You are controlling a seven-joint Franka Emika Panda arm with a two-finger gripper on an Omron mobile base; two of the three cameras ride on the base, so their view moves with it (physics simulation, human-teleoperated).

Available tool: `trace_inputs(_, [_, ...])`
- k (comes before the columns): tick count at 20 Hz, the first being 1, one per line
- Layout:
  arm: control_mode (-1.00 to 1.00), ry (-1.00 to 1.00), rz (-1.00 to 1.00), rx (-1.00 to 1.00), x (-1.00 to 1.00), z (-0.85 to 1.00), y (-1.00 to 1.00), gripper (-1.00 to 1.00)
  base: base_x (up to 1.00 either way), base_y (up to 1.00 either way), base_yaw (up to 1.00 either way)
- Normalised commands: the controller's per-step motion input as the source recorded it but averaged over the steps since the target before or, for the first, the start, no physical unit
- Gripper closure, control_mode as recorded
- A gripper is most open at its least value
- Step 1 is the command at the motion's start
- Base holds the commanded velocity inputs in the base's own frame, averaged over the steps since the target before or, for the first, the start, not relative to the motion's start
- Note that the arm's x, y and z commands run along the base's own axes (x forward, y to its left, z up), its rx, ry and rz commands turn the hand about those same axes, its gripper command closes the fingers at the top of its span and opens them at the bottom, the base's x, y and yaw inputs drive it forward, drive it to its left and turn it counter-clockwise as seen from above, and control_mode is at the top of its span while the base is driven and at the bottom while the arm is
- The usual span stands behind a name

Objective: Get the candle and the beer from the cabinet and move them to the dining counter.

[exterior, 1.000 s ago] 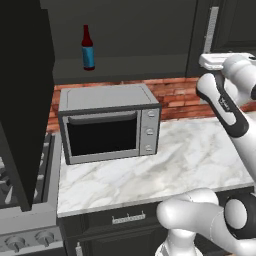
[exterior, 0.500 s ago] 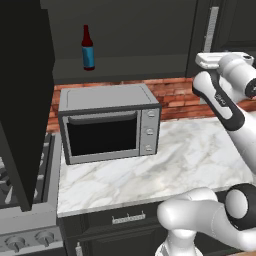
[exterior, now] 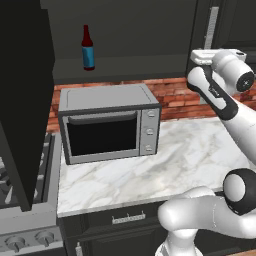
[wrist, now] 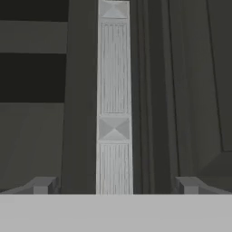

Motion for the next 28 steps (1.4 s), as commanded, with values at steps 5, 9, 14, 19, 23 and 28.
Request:
trace_inputs(5, [-1.00,0.00,0.00,0.00,0.24,0.00,0.00,-1.00,0.00,0.00,0.00])
trace_inputs(9, [-1.00,0.00,0.00,0.00,0.22,0.00,0.00,-1.00,0.00,0.00,0.00])
trace_inputs(14, [-1.00,0.00,0.00,0.00,0.20,0.00,0.00,-1.00,0.00,0.00,0.00])
trace_inputs(19, [-1.00,0.00,0.00,0.00,0.21,0.00,0.00,-1.00,0.00,0.00,0.00])
trace_inputs(23, [-1.00,0.00,0.00,0.00,0.06,0.00,0.00,1.00,0.00,0.00,0.00])
trace_inputs(28, [-1.00,0.00,0.00,0.00,0.00,0.00,0.00,1.00,0.00,0.00,0.00])
